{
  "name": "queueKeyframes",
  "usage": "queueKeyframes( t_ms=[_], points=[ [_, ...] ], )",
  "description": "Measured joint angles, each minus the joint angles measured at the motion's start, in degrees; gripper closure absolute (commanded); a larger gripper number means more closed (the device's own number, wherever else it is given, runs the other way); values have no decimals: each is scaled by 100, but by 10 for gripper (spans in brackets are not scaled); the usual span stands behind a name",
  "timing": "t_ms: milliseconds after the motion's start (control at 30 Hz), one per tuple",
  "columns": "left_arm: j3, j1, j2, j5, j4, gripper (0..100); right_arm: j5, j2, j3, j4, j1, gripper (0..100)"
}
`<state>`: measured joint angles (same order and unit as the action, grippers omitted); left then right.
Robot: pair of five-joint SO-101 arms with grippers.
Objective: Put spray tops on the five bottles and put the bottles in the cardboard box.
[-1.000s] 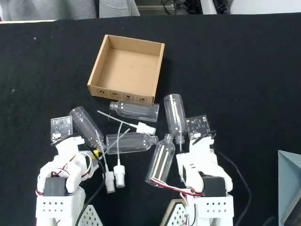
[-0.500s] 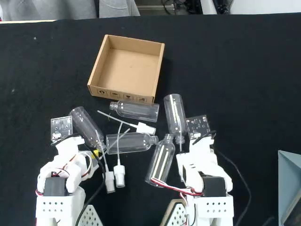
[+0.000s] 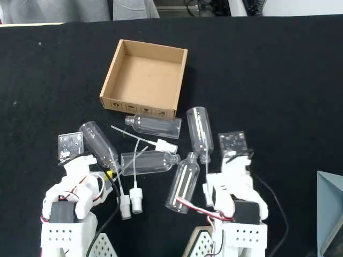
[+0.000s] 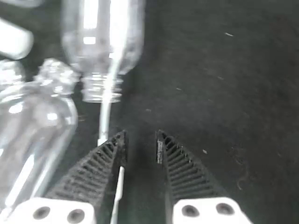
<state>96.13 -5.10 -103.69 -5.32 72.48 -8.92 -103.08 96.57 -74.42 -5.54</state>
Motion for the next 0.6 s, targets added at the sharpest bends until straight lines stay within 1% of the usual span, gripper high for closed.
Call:
queueKeyframes(
  t_ms=[100,200,400,600],
  points=[
    [-62,0,0,114,0,783,0,0,0,0,-334,931],
    [-62,0,0,132,-44,783,9,0,0,0,-431,931],
    [-26,0,0,457,-1152,786,9,0,0,0,-440,931],
    [-18,0,0,651,-1820,787,9,0,0,0,-440,928]
  ],
)
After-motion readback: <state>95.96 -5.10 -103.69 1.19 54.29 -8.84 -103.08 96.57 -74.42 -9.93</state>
